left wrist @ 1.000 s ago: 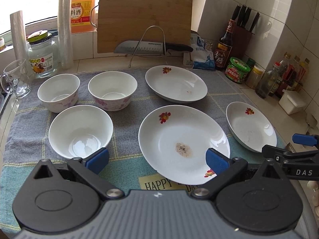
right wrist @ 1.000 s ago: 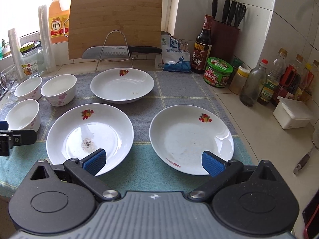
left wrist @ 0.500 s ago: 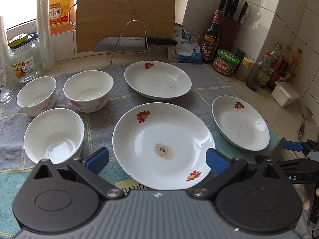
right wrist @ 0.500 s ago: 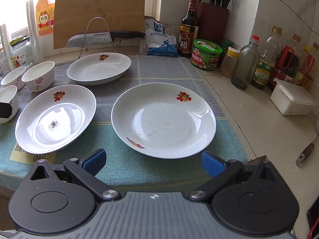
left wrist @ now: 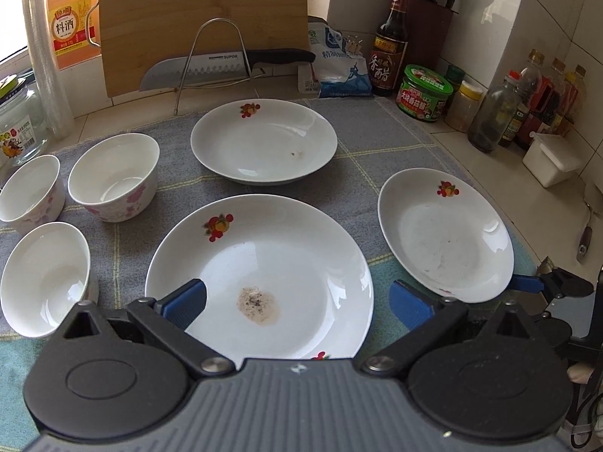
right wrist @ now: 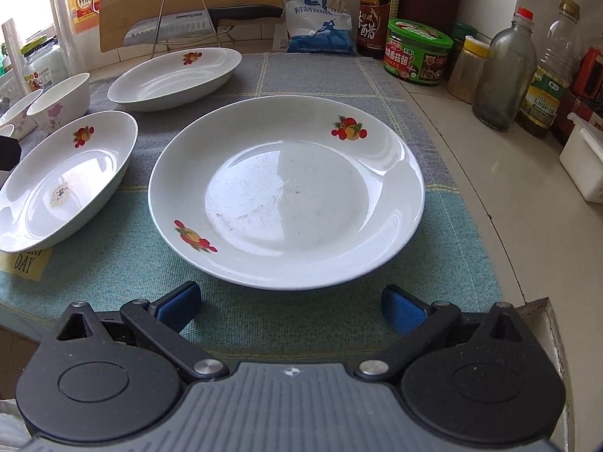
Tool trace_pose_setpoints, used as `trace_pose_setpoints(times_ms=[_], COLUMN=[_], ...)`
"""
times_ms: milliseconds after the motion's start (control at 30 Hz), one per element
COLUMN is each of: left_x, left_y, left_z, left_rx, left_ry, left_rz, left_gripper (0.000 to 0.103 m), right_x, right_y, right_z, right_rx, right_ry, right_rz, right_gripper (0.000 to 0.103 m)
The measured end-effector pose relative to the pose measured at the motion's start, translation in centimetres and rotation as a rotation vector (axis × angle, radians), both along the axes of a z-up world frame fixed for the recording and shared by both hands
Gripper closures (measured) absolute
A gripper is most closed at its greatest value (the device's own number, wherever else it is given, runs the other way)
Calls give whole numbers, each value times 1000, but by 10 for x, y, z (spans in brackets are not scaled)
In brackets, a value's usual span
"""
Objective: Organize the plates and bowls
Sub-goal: 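Move the left tool toward the white plate near the green tub, then close the left tool on the white plate's rim and lift it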
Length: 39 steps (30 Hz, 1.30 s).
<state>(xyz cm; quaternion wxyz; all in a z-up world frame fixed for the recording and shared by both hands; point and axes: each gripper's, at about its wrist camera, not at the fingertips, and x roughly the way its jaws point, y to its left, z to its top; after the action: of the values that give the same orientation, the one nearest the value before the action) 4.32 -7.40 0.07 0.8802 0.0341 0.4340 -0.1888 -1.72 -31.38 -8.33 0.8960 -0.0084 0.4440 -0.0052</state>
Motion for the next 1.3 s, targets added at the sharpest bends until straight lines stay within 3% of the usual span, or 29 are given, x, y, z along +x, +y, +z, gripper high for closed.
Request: trace_pose_setpoints(times_ms=[367,667,800,1000,1300], left_x=[16,29,44,62,102], left_y=[-36,-72,-87,-115,-149], left_z=[-4,-3,-2,-5,-27], left_rx=[1,24,21,94,104], left_ry=[12,-54,-31,-53,25], left_rz=[-102,-290,-347,-442,-549], left_gripper=[1,1,1,1,3], right_x=[1,-12,-8,-6,-2], right_y=[-13,-18,-20,-22,-24], right_z=[-3,-10,-10,-11,-12], right_rx=[10,11,11,19,21], right_ry=[-69,-187,-191,-197,-201], right_rz=[73,121,152,196,218], right_gripper=[0,0,0,0,0])
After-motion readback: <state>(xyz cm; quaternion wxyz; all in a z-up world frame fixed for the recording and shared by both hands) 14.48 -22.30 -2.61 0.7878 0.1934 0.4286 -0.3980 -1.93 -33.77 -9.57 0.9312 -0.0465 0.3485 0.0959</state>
